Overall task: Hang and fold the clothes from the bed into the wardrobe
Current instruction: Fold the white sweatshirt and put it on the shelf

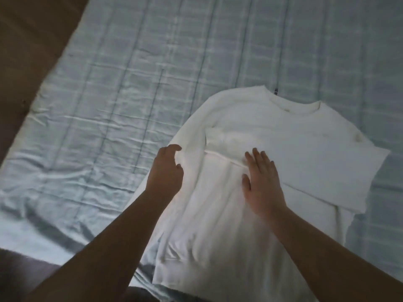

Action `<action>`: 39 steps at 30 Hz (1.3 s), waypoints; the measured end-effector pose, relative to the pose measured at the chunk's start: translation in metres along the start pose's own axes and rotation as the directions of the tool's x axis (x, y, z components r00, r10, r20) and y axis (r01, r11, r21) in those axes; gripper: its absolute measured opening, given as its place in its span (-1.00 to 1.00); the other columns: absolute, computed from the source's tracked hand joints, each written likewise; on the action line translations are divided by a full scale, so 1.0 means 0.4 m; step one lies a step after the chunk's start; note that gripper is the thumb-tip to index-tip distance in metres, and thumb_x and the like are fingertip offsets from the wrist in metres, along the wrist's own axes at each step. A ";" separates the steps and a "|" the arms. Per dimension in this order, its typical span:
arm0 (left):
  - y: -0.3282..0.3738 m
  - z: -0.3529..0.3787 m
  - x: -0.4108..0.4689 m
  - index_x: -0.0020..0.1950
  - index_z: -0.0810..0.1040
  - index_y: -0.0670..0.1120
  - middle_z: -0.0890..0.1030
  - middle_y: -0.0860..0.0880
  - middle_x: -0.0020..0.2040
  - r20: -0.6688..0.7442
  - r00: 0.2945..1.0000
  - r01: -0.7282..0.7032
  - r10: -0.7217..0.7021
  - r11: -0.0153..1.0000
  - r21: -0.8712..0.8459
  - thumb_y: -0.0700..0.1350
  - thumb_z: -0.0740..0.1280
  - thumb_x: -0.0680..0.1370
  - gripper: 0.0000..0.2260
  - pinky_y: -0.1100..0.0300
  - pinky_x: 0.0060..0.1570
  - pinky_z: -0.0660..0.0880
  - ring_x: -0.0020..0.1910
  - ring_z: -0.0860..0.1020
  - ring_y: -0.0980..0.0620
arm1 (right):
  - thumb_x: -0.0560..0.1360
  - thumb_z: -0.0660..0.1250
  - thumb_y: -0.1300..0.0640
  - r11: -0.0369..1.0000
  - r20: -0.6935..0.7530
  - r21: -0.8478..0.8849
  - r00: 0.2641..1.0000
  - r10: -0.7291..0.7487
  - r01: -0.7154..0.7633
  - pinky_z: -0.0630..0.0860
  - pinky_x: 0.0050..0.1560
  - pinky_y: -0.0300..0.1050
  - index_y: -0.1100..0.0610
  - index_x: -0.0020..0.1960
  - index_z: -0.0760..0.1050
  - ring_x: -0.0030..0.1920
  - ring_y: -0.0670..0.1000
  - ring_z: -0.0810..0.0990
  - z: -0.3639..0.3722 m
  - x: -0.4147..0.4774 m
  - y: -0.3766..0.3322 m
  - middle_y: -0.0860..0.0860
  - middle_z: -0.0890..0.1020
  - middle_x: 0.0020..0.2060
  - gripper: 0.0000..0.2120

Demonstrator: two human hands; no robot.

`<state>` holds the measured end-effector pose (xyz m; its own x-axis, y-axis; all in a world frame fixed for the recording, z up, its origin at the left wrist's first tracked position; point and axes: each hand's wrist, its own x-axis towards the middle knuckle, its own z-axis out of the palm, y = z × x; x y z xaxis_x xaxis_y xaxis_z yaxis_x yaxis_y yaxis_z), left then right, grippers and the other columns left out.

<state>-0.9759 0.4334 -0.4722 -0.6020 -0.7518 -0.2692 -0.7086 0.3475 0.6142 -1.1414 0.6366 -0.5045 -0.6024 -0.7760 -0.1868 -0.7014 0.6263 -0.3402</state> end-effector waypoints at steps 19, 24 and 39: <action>-0.527 -0.222 -0.275 0.47 0.40 0.03 0.44 -0.01 0.42 0.491 0.770 0.261 -0.408 0.903 0.340 0.21 0.23 0.60 -0.52 0.06 0.23 0.40 0.35 0.47 -0.04 | 0.58 0.13 0.07 0.923 0.296 -0.200 0.918 -0.263 0.329 0.14 0.53 0.18 0.14 0.54 0.25 0.54 0.16 0.20 0.261 -0.050 -0.588 0.13 0.28 0.53 -0.46; -0.587 -0.393 -0.152 -0.02 0.59 0.07 0.56 0.17 -0.14 0.522 0.825 0.208 -0.214 0.976 0.072 0.19 0.28 0.58 -0.77 0.29 -0.31 0.33 -0.20 0.52 0.12 | 0.59 0.08 0.00 0.952 0.290 -0.212 0.945 -0.153 0.219 0.10 0.52 0.22 0.09 0.57 0.19 0.56 0.16 0.15 0.274 -0.023 -0.680 0.10 0.23 0.56 -0.45; -0.749 -0.692 0.183 -0.19 0.45 0.12 0.53 0.11 -0.32 0.272 0.959 0.067 -0.079 0.996 0.052 0.10 0.36 0.54 -0.83 0.24 -0.37 0.28 -0.30 0.50 0.20 | 0.62 -0.07 -0.07 0.992 0.114 -0.120 0.993 0.042 -0.028 -0.02 0.56 0.17 -0.02 0.61 -0.07 0.60 0.09 -0.08 0.326 0.199 -0.945 0.01 -0.05 0.61 -0.42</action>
<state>-0.7058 0.1190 -0.4708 -0.6216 -0.5959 -0.5085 -0.7656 0.3244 0.5556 -0.8745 0.3282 -0.5110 -0.5837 -0.7526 -0.3048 -0.7249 0.6521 -0.2218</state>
